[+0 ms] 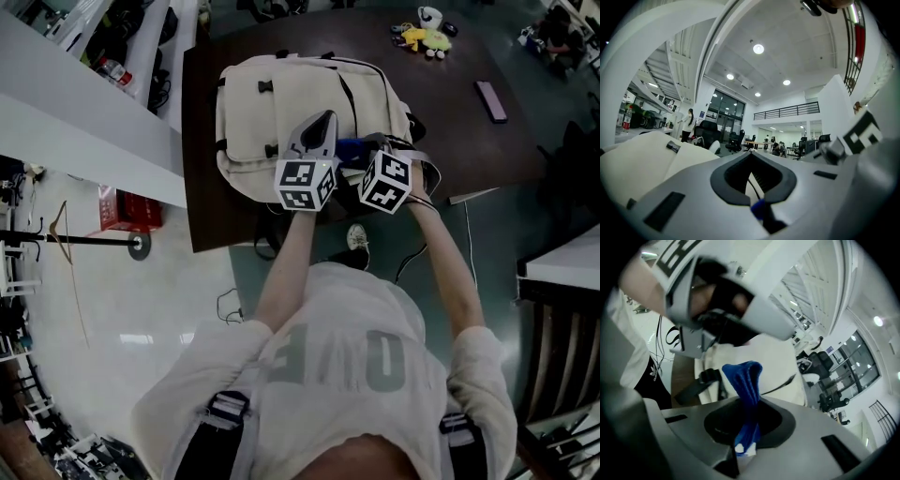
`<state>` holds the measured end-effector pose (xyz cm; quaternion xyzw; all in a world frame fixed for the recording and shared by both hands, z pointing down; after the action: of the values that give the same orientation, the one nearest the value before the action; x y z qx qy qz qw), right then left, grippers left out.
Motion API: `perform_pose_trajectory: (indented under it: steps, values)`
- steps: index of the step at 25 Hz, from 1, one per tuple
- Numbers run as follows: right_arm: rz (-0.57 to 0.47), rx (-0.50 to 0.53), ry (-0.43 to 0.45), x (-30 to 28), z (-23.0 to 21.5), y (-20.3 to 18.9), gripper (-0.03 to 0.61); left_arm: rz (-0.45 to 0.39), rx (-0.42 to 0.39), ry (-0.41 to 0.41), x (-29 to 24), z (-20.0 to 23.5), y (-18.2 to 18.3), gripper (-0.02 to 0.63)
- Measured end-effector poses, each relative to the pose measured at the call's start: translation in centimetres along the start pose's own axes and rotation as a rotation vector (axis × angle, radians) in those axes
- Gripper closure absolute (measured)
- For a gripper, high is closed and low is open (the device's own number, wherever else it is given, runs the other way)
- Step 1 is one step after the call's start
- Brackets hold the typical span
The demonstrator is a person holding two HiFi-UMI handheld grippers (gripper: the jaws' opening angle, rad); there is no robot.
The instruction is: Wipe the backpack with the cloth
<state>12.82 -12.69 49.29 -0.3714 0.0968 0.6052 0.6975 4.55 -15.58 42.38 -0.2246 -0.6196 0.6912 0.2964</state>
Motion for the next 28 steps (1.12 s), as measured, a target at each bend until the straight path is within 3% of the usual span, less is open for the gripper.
perform_pose_trajectory:
  steps: [7,12,16,22,28]
  values:
    - [-0.015,0.063,-0.223,-3.2,-16.7,-0.6,0.537,0.008,0.038,0.009,-6.0,2.0,-0.8,0.609]
    - [-0.008,0.110,-0.217,-8.9,-22.1,-1.6,0.537,0.012,0.050,0.045,-9.4,4.1,-1.3,0.609]
    - [-0.016,0.110,-0.138,-13.7,-21.7,-1.9,0.537,0.019,0.065,0.069,-11.1,5.1,-1.5,0.609]
    - [0.006,0.142,-0.016,-17.7,-16.3,-3.0,0.537,0.040,0.074,0.092,-11.4,5.8,-2.2,0.610]
    - [0.001,0.123,-0.032,-17.1,-13.4,-3.7,0.537,0.041,0.068,0.106,-11.3,6.5,-2.7,0.609]
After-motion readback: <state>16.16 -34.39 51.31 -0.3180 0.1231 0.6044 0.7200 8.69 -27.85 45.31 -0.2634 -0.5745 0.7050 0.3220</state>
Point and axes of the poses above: the fingertips, and each gripper's own axes: x backward along the fingers, z to its left, y out of its top, the point moved 4 cm from there along x, backward along the fingers, and after that the axes turned 15 degrees about -y, right-handed, at the moved point
